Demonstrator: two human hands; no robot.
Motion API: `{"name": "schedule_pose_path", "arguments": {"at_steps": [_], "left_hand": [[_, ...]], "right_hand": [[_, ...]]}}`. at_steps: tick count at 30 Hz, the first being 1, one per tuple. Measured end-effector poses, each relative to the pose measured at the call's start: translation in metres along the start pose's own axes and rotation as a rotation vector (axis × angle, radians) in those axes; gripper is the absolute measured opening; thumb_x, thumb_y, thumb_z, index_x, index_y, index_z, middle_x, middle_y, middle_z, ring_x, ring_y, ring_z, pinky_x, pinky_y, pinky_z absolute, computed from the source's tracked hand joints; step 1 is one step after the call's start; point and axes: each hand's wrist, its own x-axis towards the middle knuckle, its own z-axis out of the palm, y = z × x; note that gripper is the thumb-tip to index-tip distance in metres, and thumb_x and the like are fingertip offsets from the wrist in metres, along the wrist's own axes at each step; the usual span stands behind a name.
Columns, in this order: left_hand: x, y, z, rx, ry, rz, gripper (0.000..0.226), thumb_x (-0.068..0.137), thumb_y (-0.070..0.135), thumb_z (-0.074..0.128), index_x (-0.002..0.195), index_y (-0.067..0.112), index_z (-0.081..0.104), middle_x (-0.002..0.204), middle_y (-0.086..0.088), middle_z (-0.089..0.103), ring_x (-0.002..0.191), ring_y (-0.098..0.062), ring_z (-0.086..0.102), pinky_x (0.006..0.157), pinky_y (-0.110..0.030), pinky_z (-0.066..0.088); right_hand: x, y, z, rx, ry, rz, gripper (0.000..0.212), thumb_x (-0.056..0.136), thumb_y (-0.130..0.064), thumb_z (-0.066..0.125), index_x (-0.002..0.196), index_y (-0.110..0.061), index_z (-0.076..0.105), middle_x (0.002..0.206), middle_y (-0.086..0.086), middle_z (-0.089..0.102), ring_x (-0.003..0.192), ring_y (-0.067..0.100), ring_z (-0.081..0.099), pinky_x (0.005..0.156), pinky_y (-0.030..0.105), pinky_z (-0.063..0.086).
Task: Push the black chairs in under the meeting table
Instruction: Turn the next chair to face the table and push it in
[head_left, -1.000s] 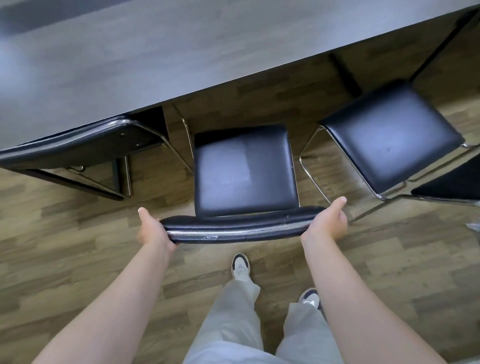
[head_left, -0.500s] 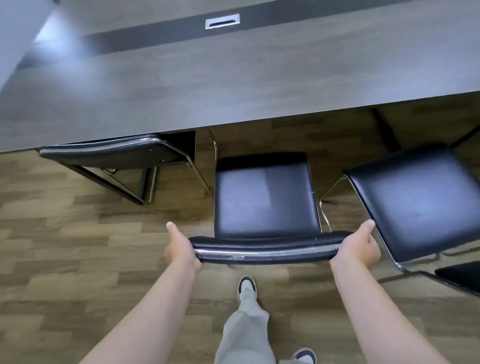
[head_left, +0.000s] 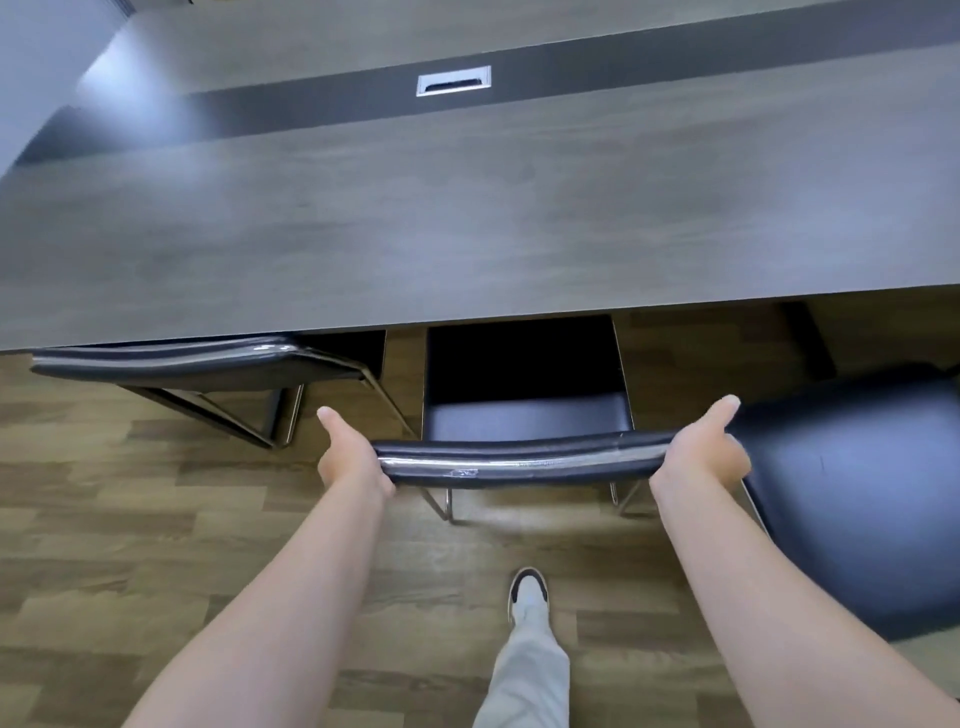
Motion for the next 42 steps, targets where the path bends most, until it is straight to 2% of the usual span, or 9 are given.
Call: {"name": "schedule_pose_path", "arguments": {"at_steps": [3, 7, 12, 18, 23, 31, 35, 38, 42], "left_hand": [[0.013, 0.019, 0.035, -0.029, -0.003, -0.010, 0.077, 0.085, 0.085, 0.049, 0.128, 0.022, 0.052, 0.103, 0.003, 0.057, 0.106, -0.028, 0.066, 0.098, -0.049, 0.059], [0.028, 0.039, 0.071, -0.033, -0.009, 0.004, 0.074, 0.085, 0.087, 0.046, 0.119, 0.021, 0.049, 0.108, -0.001, 0.059, 0.106, -0.035, 0.067, 0.097, -0.055, 0.059], [0.040, 0.061, 0.107, -0.069, -0.020, 0.008, 0.086, 0.086, 0.086, 0.040, 0.142, 0.021, 0.054, 0.116, 0.001, 0.062, 0.111, -0.034, 0.068, 0.099, -0.054, 0.058], [0.048, 0.077, 0.136, -0.109, -0.030, 0.022, 0.076, 0.091, 0.082, 0.033, 0.135, 0.025, 0.055, 0.119, 0.002, 0.064, 0.097, -0.029, 0.065, 0.102, -0.053, 0.057], [0.063, 0.079, 0.139, -0.081, -0.034, 0.015, 0.082, 0.088, 0.083, 0.037, 0.144, 0.025, 0.052, 0.137, 0.000, 0.062, 0.115, -0.034, 0.065, 0.104, -0.055, 0.054], [0.066, 0.089, 0.150, -0.084, -0.084, 0.039, 0.057, 0.098, 0.072, 0.041, 0.123, 0.022, 0.051, 0.123, -0.005, 0.066, 0.104, -0.034, 0.069, 0.098, -0.056, 0.058], [0.063, 0.086, 0.147, -0.070, -0.104, 0.047, 0.059, 0.096, 0.073, 0.041, 0.124, 0.022, 0.053, 0.125, -0.007, 0.066, 0.104, -0.038, 0.069, 0.096, -0.061, 0.058], [0.061, 0.086, 0.146, -0.071, -0.114, 0.060, 0.057, 0.096, 0.071, 0.041, 0.123, 0.022, 0.052, 0.128, -0.008, 0.066, 0.106, -0.038, 0.069, 0.097, -0.062, 0.058], [0.058, 0.084, 0.149, -0.054, -0.096, 0.057, 0.051, 0.101, 0.068, 0.039, 0.120, 0.022, 0.052, 0.125, -0.006, 0.066, 0.105, -0.036, 0.069, 0.095, -0.063, 0.058]], "right_hand": [[0.011, -0.020, 0.038, -0.018, -0.009, -0.002, 0.080, 0.092, -0.077, 0.042, 0.136, -0.013, 0.059, 0.135, 0.005, 0.067, 0.119, 0.035, 0.063, 0.105, 0.054, 0.051], [0.018, -0.044, 0.078, 0.009, -0.031, 0.004, 0.088, 0.092, -0.079, 0.041, 0.147, -0.011, 0.051, 0.146, 0.008, 0.060, 0.128, 0.036, 0.060, 0.108, 0.053, 0.050], [0.025, -0.068, 0.117, 0.032, -0.044, -0.011, 0.093, 0.088, -0.083, 0.038, 0.147, -0.012, 0.051, 0.143, 0.008, 0.062, 0.126, 0.035, 0.061, 0.107, 0.054, 0.051], [0.033, -0.086, 0.144, 0.055, -0.068, 0.016, 0.083, 0.094, -0.079, 0.041, 0.144, -0.013, 0.052, 0.134, 0.005, 0.065, 0.117, 0.029, 0.064, 0.100, 0.045, 0.055], [0.032, -0.080, 0.148, 0.067, -0.063, 0.014, 0.080, 0.096, -0.076, 0.041, 0.144, -0.014, 0.052, 0.128, 0.003, 0.066, 0.112, 0.026, 0.066, 0.096, 0.041, 0.057], [0.030, -0.082, 0.150, 0.063, -0.110, -0.029, 0.069, 0.101, -0.068, 0.043, 0.149, -0.018, 0.051, 0.135, 0.003, 0.065, 0.119, 0.026, 0.064, 0.101, 0.044, 0.056], [0.032, -0.085, 0.148, 0.053, -0.112, -0.029, 0.064, 0.101, -0.066, 0.044, 0.137, -0.015, 0.058, 0.121, 0.002, 0.067, 0.109, 0.026, 0.065, 0.095, 0.043, 0.055], [0.032, -0.087, 0.146, 0.044, -0.122, -0.024, 0.046, 0.103, -0.062, 0.045, 0.108, -0.019, 0.061, 0.098, -0.001, 0.065, 0.098, 0.023, 0.067, 0.086, 0.039, 0.056], [0.031, -0.092, 0.141, 0.062, -0.106, -0.018, 0.039, 0.104, -0.059, 0.047, 0.082, -0.027, 0.054, 0.093, 0.000, 0.064, 0.091, 0.020, 0.066, 0.086, 0.037, 0.058]]}}
